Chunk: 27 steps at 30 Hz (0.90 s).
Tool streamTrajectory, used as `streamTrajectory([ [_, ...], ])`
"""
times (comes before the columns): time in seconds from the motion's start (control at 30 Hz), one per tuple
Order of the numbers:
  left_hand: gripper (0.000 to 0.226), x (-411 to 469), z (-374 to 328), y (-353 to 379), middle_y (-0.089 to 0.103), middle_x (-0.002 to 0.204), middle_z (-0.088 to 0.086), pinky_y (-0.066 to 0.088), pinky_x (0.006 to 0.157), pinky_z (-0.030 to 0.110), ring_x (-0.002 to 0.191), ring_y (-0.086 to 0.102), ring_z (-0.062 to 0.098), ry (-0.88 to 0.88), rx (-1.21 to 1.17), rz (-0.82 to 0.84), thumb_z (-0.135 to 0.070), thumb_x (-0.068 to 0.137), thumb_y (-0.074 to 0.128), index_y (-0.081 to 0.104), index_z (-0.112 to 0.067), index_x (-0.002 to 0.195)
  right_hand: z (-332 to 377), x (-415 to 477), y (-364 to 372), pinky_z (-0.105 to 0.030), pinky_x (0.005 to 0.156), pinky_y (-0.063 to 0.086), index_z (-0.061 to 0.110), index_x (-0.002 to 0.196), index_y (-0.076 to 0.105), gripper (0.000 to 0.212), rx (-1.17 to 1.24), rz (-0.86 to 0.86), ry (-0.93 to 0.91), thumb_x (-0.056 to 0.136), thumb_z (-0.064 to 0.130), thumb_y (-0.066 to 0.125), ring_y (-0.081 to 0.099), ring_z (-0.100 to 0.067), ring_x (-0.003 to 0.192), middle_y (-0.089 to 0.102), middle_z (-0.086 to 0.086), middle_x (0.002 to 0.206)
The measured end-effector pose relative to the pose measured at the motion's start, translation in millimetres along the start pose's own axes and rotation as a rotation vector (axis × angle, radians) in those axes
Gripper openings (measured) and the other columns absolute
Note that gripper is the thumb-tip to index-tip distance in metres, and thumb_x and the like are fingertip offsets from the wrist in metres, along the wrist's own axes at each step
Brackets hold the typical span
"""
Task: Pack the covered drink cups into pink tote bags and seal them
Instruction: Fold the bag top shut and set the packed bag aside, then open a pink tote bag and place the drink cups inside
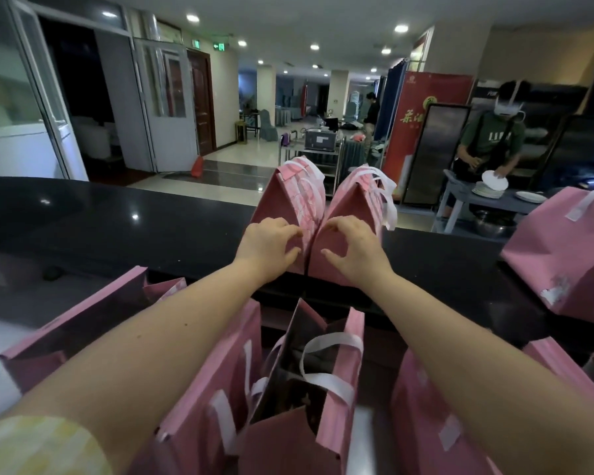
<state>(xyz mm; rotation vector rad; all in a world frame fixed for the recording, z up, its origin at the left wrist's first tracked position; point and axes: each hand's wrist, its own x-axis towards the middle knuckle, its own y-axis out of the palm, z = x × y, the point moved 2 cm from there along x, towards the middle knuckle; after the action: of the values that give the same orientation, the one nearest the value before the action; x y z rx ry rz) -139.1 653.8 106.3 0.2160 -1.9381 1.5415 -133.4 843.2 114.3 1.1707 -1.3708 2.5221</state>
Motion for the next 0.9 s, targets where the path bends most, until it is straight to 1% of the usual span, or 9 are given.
streamTrajectory([
  [0.1,0.034,-23.1,22.9,-23.5,0.062,0.118,-0.004,0.039,0.096,0.039,0.114,0.053,0.02,0.01,0.06,0.022,-0.039,0.09,0.06,0.064,-0.028,0.122,37.9,3.3,18.9,-0.041,0.097,0.042,0.017,0.115,0.063,0.042,-0.011,0.092,-0.028,0.076,0.017,0.076,0.053,-0.026,0.108,0.061,-0.003,0.113],
  [0.2,0.034,-55.7,56.2,-51.8,0.06,0.121,-0.004,0.035,0.097,0.039,0.119,0.049,0.02,-0.042,0.065,0.045,-0.038,0.089,0.059,0.064,-0.029,0.122,80.6,8.7,41.5,-0.04,0.099,0.041,0.02,0.117,0.062,0.043,0.014,0.141,-0.071,0.076,0.018,0.075,0.052,-0.024,0.111,0.06,-0.001,0.117],
  [0.33,0.031,-108.6,116.5,-95.2,0.058,0.123,-0.003,0.037,0.1,0.044,0.122,0.045,0.021,-0.13,0.052,0.122,-0.039,0.09,0.06,0.064,-0.031,0.119,145.6,14.8,81.7,-0.039,0.098,0.041,0.024,0.121,0.06,0.045,0.001,0.233,-0.15,0.079,0.024,0.075,0.049,-0.022,0.113,0.057,0.001,0.123],
  [0.47,0.03,-165.4,174.7,-127.9,0.059,0.123,-0.005,0.036,0.099,0.044,0.124,0.044,0.02,-0.225,0.029,0.141,-0.041,0.089,0.061,0.066,-0.034,0.117,199.9,14.6,124.1,-0.04,0.1,0.04,0.025,0.126,0.057,0.046,-0.017,0.332,-0.2,0.082,0.026,0.071,0.045,-0.021,0.118,0.054,0.002,0.128],
  [0.63,0.023,-227.0,221.3,-143.4,0.065,0.116,-0.009,0.036,0.097,0.041,0.119,0.048,0.019,-0.303,0.008,0.161,-0.041,0.087,0.065,0.072,-0.035,0.108,239.2,13.2,171.1,-0.04,0.1,0.04,0.028,0.126,0.057,0.043,-0.045,0.445,-0.118,0.085,0.028,0.068,0.044,-0.022,0.119,0.054,0.002,0.127],
  [0.7,0.021,-245.8,230.8,-143.0,0.065,0.115,-0.01,0.037,0.097,0.04,0.117,0.048,0.018,-0.299,-0.023,0.164,-0.041,0.086,0.067,0.073,-0.035,0.105,247.0,13.1,186.8,-0.039,0.097,0.042,0.03,0.124,0.058,0.039,-0.069,0.47,-0.068,0.086,0.03,0.067,0.044,-0.022,0.118,0.055,0.002,0.127],
  [0.8,0.024,-263.9,237.5,-139.1,0.065,0.117,-0.013,0.039,0.097,0.042,0.118,0.048,0.017,-0.26,-0.045,0.178,-0.048,0.086,0.067,0.074,-0.036,0.106,252.2,14.8,206.2,-0.037,0.091,0.044,0.031,0.118,0.062,0.031,-0.083,0.488,-0.005,0.088,0.031,0.065,0.047,-0.021,0.114,0.056,0.003,0.123],
  [0.9,0.028,-273.4,235.9,-132.5,0.065,0.116,-0.014,0.038,0.099,0.041,0.118,0.047,0.016,-0.249,-0.068,0.17,-0.051,0.084,0.068,0.074,-0.035,0.107,252.0,15.0,220.3,-0.039,0.092,0.048,0.03,0.116,0.063,0.03,-0.083,0.543,0.044,0.087,0.03,0.066,0.049,-0.02,0.113,0.056,0.003,0.12],
])
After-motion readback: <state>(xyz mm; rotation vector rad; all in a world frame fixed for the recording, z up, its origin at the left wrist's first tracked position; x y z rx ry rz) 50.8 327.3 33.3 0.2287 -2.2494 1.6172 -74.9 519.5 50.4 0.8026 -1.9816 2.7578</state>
